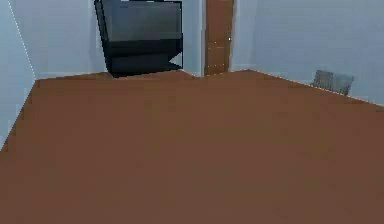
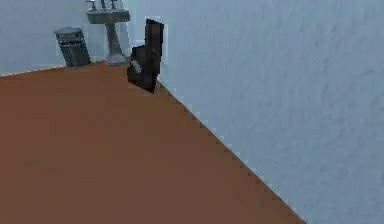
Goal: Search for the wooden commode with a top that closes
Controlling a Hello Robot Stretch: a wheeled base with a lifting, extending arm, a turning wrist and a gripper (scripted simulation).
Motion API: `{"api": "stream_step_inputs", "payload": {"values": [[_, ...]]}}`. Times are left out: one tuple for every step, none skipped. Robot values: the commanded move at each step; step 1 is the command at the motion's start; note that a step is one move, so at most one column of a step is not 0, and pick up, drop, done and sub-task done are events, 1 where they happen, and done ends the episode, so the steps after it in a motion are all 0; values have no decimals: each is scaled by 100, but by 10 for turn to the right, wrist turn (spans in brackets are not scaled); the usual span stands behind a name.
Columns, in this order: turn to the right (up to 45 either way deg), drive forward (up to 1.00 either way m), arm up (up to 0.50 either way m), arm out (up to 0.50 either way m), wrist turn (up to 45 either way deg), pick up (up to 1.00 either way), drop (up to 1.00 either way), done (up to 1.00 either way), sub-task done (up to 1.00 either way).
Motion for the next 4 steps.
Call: {"api": "stream_step_inputs", "payload": {"values": [[450,0,0,0,0,0,0,0,0],[240,0,0,0,0,0,0,0,0],[0,100,0,0,0,0,0,0,0],[0,80,0,0,0,0,0,0,0]]}}
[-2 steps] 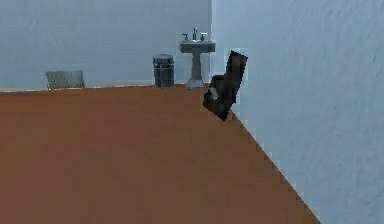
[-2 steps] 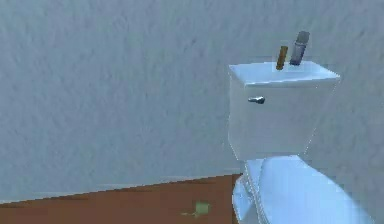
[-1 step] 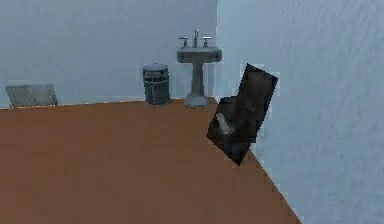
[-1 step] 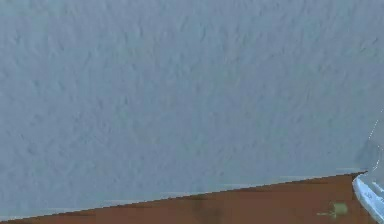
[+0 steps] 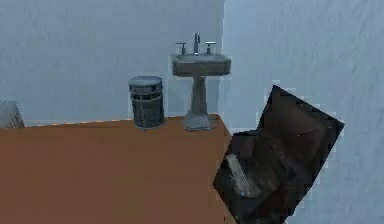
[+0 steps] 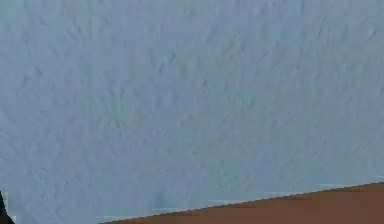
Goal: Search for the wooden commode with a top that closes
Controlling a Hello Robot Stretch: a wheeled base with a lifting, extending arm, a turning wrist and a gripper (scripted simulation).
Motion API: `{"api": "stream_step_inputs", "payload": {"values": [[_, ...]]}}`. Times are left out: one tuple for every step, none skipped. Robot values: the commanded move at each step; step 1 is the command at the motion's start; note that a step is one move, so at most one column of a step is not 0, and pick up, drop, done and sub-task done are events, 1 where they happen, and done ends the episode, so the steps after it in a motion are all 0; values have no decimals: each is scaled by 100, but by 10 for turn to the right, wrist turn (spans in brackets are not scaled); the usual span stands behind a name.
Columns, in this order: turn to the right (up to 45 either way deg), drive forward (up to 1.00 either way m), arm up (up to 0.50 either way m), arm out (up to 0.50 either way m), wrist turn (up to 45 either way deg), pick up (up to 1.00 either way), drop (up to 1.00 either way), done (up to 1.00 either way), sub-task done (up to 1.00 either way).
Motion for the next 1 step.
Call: {"api": "stream_step_inputs", "payload": {"values": [[180,0,0,0,0,0,0,0,0]]}}
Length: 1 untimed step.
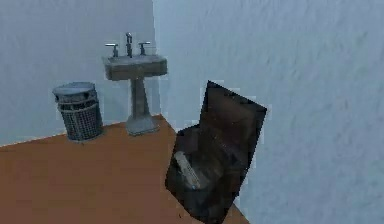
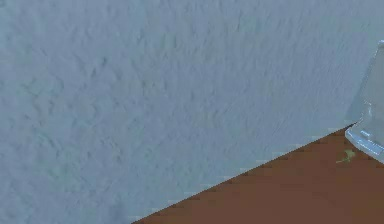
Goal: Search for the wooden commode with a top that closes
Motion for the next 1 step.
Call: {"api": "stream_step_inputs", "payload": {"values": [[0,0,0,0,0,0,0,100,0]]}}
